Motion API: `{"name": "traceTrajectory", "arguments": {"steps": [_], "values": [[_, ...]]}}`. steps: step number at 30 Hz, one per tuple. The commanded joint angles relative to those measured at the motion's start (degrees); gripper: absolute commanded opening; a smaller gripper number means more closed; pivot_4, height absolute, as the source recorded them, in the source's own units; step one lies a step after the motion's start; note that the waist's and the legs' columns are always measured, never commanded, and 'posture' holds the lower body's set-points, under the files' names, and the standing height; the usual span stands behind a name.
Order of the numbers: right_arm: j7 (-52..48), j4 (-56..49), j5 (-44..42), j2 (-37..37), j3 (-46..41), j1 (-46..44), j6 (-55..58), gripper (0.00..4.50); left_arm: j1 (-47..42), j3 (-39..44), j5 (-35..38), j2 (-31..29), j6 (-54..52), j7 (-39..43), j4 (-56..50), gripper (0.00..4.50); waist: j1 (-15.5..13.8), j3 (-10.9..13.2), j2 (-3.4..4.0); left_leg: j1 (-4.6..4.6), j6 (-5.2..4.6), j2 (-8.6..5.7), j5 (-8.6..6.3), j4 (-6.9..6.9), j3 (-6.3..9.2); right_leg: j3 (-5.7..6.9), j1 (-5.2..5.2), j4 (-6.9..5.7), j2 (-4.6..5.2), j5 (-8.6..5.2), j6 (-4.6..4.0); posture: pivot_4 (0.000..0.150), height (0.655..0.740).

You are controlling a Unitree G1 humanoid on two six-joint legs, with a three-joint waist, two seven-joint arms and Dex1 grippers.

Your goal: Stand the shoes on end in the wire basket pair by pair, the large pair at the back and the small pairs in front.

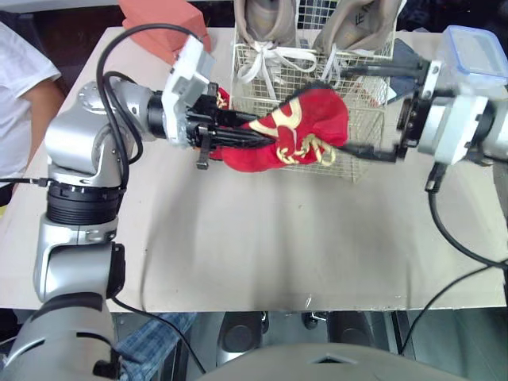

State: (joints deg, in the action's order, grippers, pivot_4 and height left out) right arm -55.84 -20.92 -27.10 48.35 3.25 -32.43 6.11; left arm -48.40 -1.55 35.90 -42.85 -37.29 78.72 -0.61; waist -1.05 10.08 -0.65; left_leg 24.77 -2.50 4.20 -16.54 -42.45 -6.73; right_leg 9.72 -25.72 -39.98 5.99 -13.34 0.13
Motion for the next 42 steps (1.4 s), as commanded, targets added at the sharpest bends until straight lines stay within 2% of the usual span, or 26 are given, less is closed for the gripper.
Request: {"name": "traceTrajectory", "arguments": {"steps": [1, 5, 10, 13, 21, 24, 25, 27, 32, 33, 36, 42], "values": [[14.09, -13.26, -19.53, 0.8, -5.95, 6.33, 22.69, 4.5, 1.78, 5.6, 3.96, 2.4, -1.01, -5.35, -3.53, 0.56, 0.21, 0.0, 0.01, -0.02, 0.0, 0.0, 0.0, 0.03, 0.01, -0.02, -0.01, 0.0, 0.01, 0.0, 0.0, 0.15, 0.686], [29.21, -17.14, -38.73, -4.59, -7.72, 6.99, 32.16, 4.5, 3.58, 6.88, 6.16, 6.96, -2.43, -11.42, -6.12, 0.56, 0.55, 0.01, 0.0, -0.16, 0.0, 0.01, 0.0, 0.07, 0.01, -0.08, 0.04, -0.04, -0.04, 0.01, 0.0, 0.15, 0.686], [43.57, -16.04, -49.18, -11.81, -8.38, 3.56, 33.99, 4.5, 4.87, 6.17, 7.68, 10.53, -3.71, -15.21, -7.54, 0.56, 0.32, 0.01, -0.01, -0.16, 0.0, 0.0, 0.0, 0.05, 0.02, -0.1, 0.06, -0.05, -0.06, 0.01, 0.0, 0.15, 0.686], [48.79, -15.44, -52.07, -14.04, -8.87, 2.82, 34.09, 3.59, 4.71, 6.24, 8.39, 11.72, -4.36, -16.6, -7.47, 0.56, 0.11, 0.01, -0.02, -0.1, 0.0, -0.02, 0.0, 0.06, 0.03, -0.07, 0.06, 0.0, -0.05, 0.01, 0.0, 0.15, 0.686], [52.09, -15.13, -51.23, -15.0, -10.37, 3.32, 33.67, 0.03, 3.98, 6.95, 9.54, 12.44, -5.66, -17.86, -5.25, 0.56, 0.27, 0.01, -0.02, -0.11, -0.01, -0.03, 0.0, 0.15, 0.02, -0.06, 0.05, 0.05, -0.07, 0.02, 0.0, 0.15, 0.686], [53.27, -15.07, -49.79, -15.58, -10.48, 2.79, 33.28, 0.03, 3.5, 8.1, 10.91, 13.59, -6.68, -19.68, -3.72, 0.56, 0.26, 0.01, -0.02, -0.11, -0.01, -0.03, 0.0, 0.14, 0.01, -0.06, 0.05, 0.05, -0.07, 0.02, 0.0, 0.15, 0.686], [53.6, -15.14, -49.28, -15.84, -10.3, 2.5, 33.17, 0.0, 3.27, 8.66, 11.6, 14.13, -6.95, -20.32, -3.49, 1.35, 0.25, 0.01, -0.02, -0.11, 0.0, -0.03, 0.0, 0.14, 0.01, -0.07, 0.05, 0.05, -0.07, 0.02, 0.0, 0.15, 0.686], [54.67, -15.33, -48.31, -16.62, -9.95, 1.83, 32.88, 0.0, 3.18, 8.78, 12.18, 14.47, -7.52, -21.15, -3.83, 1.79, 0.27, 0.01, -0.02, -0.1, -0.01, -0.03, 0.0, 0.14, 0.02, -0.07, 0.04, 0.05, -0.07, 0.02, 0.0, 0.15, 0.686], [58.03, -15.55, -45.3, -18.12, -9.82, -1.25, 32.61, 0.0, 3.62, 7.99, 7.91, 13.41, -3.72, -22.8, -4.92, 4.08, 0.35, 0.01, -0.02, -0.11, -0.01, -0.04, 0.0, 0.15, 0.01, -0.08, 0.03, 0.04, -0.08, 0.01, 0.0, 0.15, 0.686], [59.09, -15.13, -44.91, -18.15, -10.37, -2.88, 32.35, 0.0, 4.03, 7.84, 7.2, 11.62, -3.19, -21.45, -5.99, 4.3, 0.34, 0.01, -0.02, -0.11, 0.0, -0.03, 0.0, 0.15, 0.01, -0.08, 0.03, 0.04, -0.08, 0.01, 0.0, 0.15, 0.686], [60.69, -13.73, -42.02, -16.96, -11.58, -6.7, 32.36, 0.0, 4.74, 8.18, 7.32, 7.05, -3.86, -18.71, -8.76, 4.3, 0.69, 0.04, -0.03, -0.1, -0.01, -0.05, 0.0, 0.16, -0.07, -0.14, -0.05, 0.01, -0.08, 0.02, 0.0, 0.15, 0.686], [61.72, -9.51, -31.12, -13.4, -11.3, -11.37, 33.65, 0.0, 4.51, 6.88, 4.65, 0.62, -3.58, -18.48, -12.47, 4.3, 0.2, 0.03, -0.02, -0.06, 0.0, -0.02, 0.0, 0.21, -0.09, -0.15, -0.1, 0.05, -0.08, 0.01, 0.0, 0.15, 0.686]]}}
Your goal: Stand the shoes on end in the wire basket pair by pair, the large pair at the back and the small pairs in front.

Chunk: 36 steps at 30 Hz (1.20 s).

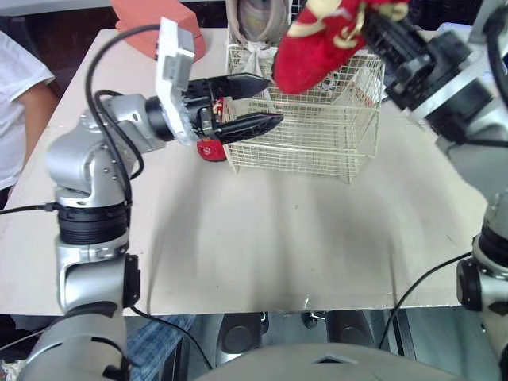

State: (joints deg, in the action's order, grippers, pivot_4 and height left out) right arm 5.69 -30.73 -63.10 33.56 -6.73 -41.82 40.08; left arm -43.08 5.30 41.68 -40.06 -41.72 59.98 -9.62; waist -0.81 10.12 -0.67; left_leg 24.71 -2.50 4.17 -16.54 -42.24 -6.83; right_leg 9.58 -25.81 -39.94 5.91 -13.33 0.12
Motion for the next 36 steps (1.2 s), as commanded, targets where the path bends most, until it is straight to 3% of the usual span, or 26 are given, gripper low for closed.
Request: {"name": "traceTrajectory", "arguments": {"steps": [1, 8, 17, 21, 22, 27, 32, 36], "values": [[-1.02, 0.6, 7.57, 3.31, -0.2, -1.85, 0.64, 0.0, -1.05, 0.03, -1.15, -2.66, 0.65, -0.09, -4.07, 4.3, -0.04, 0.0, 0.0, 0.0, 0.0, 0.0, 0.0, 0.0, 0.0, 0.0, 0.0, 0.01, 0.02, 0.0, 0.0, 0.15, 0.686], [-3.29, 1.53, 19.9, 9.41, 6.7, 1.36, 8.37, 0.0, -1.69, -0.84, -1.03, -3.85, -0.21, -0.36, -5.71, 4.3, 0.09, 0.0, -0.01, -0.02, 0.0, 0.01, 0.0, 0.05, -0.01, -0.02, -0.01, 0.02, 0.01, 0.0, 0.0, 0.15, 0.686], [-3.63, 5.54, 25.55, 5.73, 9.57, 3.33, 19.11, 0.0, -1.97, -1.77, -2.05, -4.47, -0.74, -1.04, -5.64, 4.3, -0.04, -0.01, -0.02, 0.03, 0.0, 0.0, 0.0, 0.03, 0.02, 0.01, -0.01, 0.04, 0.02, -0.01, 0.01, 0.15, 0.686], [-5.83, 6.4, 28.63, 5.66, 9.35, 4.06, 18.5, 1.36, -1.76, -1.38, -2.09, -5.01, -0.88, -0.93, -5.63, 4.5, -0.02, -0.05, -0.08, 0.0, 0.0, 0.0, 0.0, 0.0, 0.03, 0.02, 0.03, 0.04, 0.03, -0.02, 0.04, 0.15, 0.686], [-6.29, 6.17, 28.62, 5.32, 8.56, 3.92, 18.57, 2.07, -1.46, -1.23, -2.26, -5.3, -0.76, -0.85, -5.61, 4.5, -0.02, -0.05, -0.09, -0.02, 0.0, 0.0, 0.0, -0.01, 0.03, 0.01, 0.04, 0.03, 0.03, -0.03, 0.06, 0.15, 0.686], [-10.47, 3.83, 26.3, 6.4, 3.18, 2.66, 19.7, 4.26, -0.32, 1.14, -1.75, -6.9, -0.58, -1.08, -4.51, 4.5, -0.02, -0.06, -0.1, -0.02, 0.0, 0.01, 0.0, -0.04, 0.07, 0.02, 0.07, 0.01, 0.03, -0.08, 0.14, 0.15, 0.686], [-19.58, 0.94, 20.49, 10.57, -2.83, 3.04, 21.97, 4.39, 1.95, 5.02, -1.69, -9.05, 0.22, -0.26, -0.77, 4.5, 0.13, -0.03, -0.07, 0.0, 0.0, 0.01, 0.0, 0.08, 0.03, 0.0, -0.01, 0.04, 0.0, -0.01, 0.01, 0.15, 0.686], [-28.29, -1.22, 14.87, 11.68, -6.3, 3.74, 19.55, 4.39, 2.3, 8.11, -4.05, -7.66, 4.11, -2.53, 8.4, 4.5, 0.18, -0.03, -0.07, -0.03, 0.0, 0.0, 0.0, 0.14, 0.03, 0.02, -0.01, 0.07, -0.01, -0.02, 0.02, 0.15, 0.686]]}}
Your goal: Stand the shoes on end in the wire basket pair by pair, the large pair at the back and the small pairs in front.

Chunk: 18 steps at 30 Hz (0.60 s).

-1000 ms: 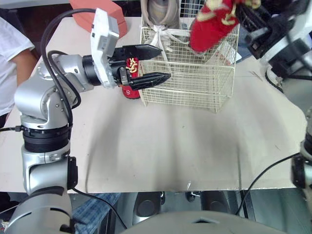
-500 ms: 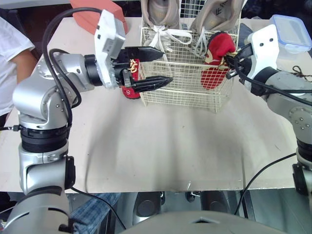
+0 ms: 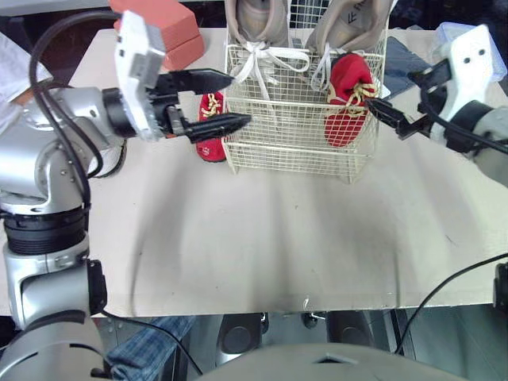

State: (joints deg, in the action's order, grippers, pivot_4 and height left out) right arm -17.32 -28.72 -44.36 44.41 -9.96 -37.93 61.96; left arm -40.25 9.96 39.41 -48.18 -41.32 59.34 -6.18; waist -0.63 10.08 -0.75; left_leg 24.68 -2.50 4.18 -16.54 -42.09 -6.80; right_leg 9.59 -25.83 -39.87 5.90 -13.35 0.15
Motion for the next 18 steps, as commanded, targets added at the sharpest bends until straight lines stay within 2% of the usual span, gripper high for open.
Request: {"name": "traceTrajectory", "arguments": {"steps": [1, 4, 8, 18], "values": [[-7.1, -4.04, -4.84, 0.65, -3.42, -0.05, -3.45, 4.39, -0.71, 3.51, -2.97, 0.91, 4.99, -2.85, 7.28, 4.5, 0.01, 0.0, -0.01, 0.0, 0.0, 0.0, 0.0, 0.0, 0.0, 0.0, 0.0, 0.0, 0.0, 0.0, 0.0, 0.15, 0.686], [-12.18, -6.78, -6.98, 0.1, -2.77, -0.22, -6.97, 4.39, -1.42, 3.55, -5.14, 2.49, 7.17, -4.89, 15.06, 4.5, -0.06, 0.01, -0.01, -0.03, 0.0, -0.01, 0.0, -0.01, -0.02, -0.01, 0.01, -0.02, 0.01, -0.01, 0.02, 0.15, 0.686], [-12.72, -8.46, -6.06, -0.69, 0.3, -1.22, -8.98, 4.39, -4.58, 3.94, -7.96, 4.11, 9.39, -7.24, 28.01, 4.5, -0.15, 0.05, -0.15, 0.05, -0.01, 0.0, 0.0, -0.06, 0.03, 0.05, 0.01, -0.01, 0.01, 0.0, 0.01, 0.15, 0.686], [-13.57, -9.37, 5.22, -1.59, 13.09, -8.17, -13.83, 4.39, -13.57, 1.23, -16.47, 7.12, 17.81, -5.31, 57.97, 4.5, -0.04, 0.06, -0.21, 0.09, -0.01, -0.03, 0.0, -0.08, -0.06, 0.26, -0.05, -0.03, 0.02, 0.01, 0.0, 0.15, 0.686]]}}
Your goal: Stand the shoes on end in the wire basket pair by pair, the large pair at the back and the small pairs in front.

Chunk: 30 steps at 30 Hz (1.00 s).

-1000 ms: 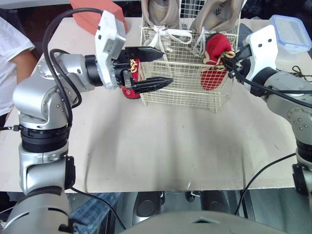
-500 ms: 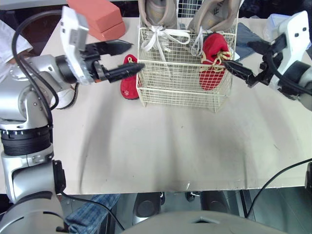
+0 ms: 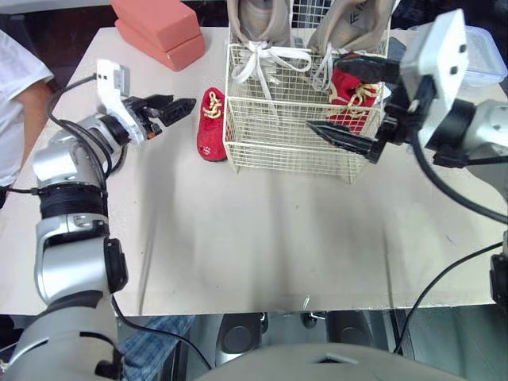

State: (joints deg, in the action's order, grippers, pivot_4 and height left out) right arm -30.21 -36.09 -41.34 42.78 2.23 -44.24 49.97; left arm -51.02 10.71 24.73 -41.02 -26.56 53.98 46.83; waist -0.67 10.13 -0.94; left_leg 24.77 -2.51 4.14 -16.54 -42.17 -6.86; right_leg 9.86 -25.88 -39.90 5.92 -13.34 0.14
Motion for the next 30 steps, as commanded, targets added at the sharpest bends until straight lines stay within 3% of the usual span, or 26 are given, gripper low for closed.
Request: {"name": "traceTrajectory", "arguments": {"steps": [1, 12, 13, 15, 17, 18, 19, 23, 30], "values": [[-0.66, -1.91, 2.6, -0.28, 1.3, -2.27, -1.84, 4.39, -3.66, 0.38, -2.6, 0.31, 3.71, -0.13, 7.27, 4.5, 0.02, 0.01, -0.07, 0.02, 0.0, -0.03, 0.0, -0.01, -0.02, 0.01, -0.01, 0.01, 0.0, 0.0, 0.0, 0.15, 0.686], [-1.25, -1.02, 5.25, -2.35, 2.28, -3.46, -1.45, 4.39, -10.04, 0.21, -6.85, 3.92, 4.11, 1.94, 18.42, 4.5, 0.31, 0.01, -0.15, 0.04, 0.0, -0.02, 0.0, -0.03, -0.07, 0.04, -0.03, -0.03, 0.01, 0.0, 0.0, 0.15, 0.686], [-1.28, -1.03, 5.32, -2.46, 2.29, -3.58, -1.25, 4.5, -10.16, 0.02, -7.39, 4.01, 4.18, 1.79, 18.89, 3.98, 0.49, 0.01, -0.15, 0.04, 0.0, -0.02, 0.0, -0.03, -0.07, 0.03, -0.03, -0.04, 0.01, 0.0, 0.0, 0.15, 0.686], [-1.26, -1.02, 5.55, -2.57, 2.32, -3.8, -1.0, 4.5, -10.28, -0.18, -8.5, 4.1, 4.58, 1.05, 19.82, 3.52, 0.92, 0.01, -0.15, 0.03, 0.0, -0.03, 0.0, -0.03, -0.08, 0.03, -0.03, -0.04, 0.01, 0.0, 0.0, 0.15, 0.686], [-1.18, -0.85, 6.31, -2.42, 2.66, -3.94, -0.93, 4.5, -10.18, -0.39, -9.73, 4.13, 5.42, -0.01, 20.6, 2.35, 1.3, 0.01, -0.15, 0.03, 0.0, -0.02, 0.0, -0.03, -0.06, 0.03, -0.03, -0.05, 0.02, 0.0, 0.0, 0.15, 0.686], [-1.2, -0.76, 6.7, -2.36, 2.81, -3.92, -0.95, 4.5, -10.15, -0.42, -10.13, 4.15, 5.72, -0.23, 20.76, 2.1, 1.4, 0.01, -0.15, 0.02, 0.0, 0.0, 0.0, -0.03, -0.03, 0.03, -0.03, -0.05, 0.02, 0.0, 0.0, 0.15, 0.686], [-1.27, -0.64, 7.2, -2.27, 3.02, -3.79, -1.06, 4.5, -10.16, -0.03, -10.17, 4.23, 5.86, -0.56, 20.82, 1.43, 1.43, 0.01, -0.15, 0.01, 0.0, 0.0, 0.0, -0.03, -0.01, 0.02, -0.03, -0.06, 0.02, 0.0, 0.0, 0.15, 0.686], [-1.59, -0.63, 8.06, -2.45, 3.02, -3.45, -1.02, 4.5, -9.69, 1.91, -9.46, 4.27, 7.73, -1.3, 19.73, 0.06, 1.46, 0.01, -0.15, 0.01, 0.0, 0.03, 0.0, -0.03, -0.01, 0.01, -0.04, -0.07, 0.03, 0.0, 0.0, 0.15, 0.686], [1.41, 0.41, 5.74, -7.22, -0.82, -1.91, 0.18, 4.5, -5.94, 10.14, -2.66, 4.52, 19.45, -1.03, 6.26, 0.02, 1.46, 0.04, -0.21, 0.05, 0.0, 0.05, 0.0, -0.03, -0.01, 0.01, -0.1, -0.08, 0.04, 0.01, -0.02, 0.15, 0.686]]}}
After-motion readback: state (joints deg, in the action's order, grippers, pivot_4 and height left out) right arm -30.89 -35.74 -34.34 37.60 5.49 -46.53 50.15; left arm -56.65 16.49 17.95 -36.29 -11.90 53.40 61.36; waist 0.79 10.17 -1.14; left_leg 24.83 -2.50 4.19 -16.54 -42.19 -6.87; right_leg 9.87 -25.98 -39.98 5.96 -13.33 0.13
